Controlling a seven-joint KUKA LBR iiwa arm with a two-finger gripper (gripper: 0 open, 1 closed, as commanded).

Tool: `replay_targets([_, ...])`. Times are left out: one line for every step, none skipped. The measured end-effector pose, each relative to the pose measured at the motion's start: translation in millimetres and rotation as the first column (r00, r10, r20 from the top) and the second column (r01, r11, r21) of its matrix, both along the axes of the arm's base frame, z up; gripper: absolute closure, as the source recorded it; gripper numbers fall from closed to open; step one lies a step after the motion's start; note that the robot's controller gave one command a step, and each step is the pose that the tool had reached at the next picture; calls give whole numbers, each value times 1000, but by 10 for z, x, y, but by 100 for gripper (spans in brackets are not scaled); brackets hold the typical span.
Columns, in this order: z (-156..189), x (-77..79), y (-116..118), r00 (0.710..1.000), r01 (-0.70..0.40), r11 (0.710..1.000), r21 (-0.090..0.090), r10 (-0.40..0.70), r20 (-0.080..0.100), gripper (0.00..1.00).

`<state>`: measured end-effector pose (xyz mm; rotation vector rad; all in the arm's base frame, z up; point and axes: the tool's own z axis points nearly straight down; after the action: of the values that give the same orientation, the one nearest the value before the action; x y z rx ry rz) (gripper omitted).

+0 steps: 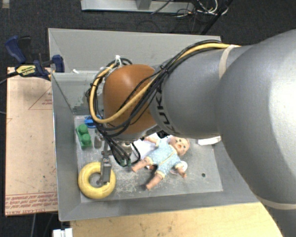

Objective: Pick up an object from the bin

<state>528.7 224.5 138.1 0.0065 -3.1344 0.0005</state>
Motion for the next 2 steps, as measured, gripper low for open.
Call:
replay_targets([45, 21, -10, 1000, 4, 1000, 2, -4, 7, 0])
replay_targets([-655, -335, -170, 960, -280, 960, 6, 280, 0, 100])
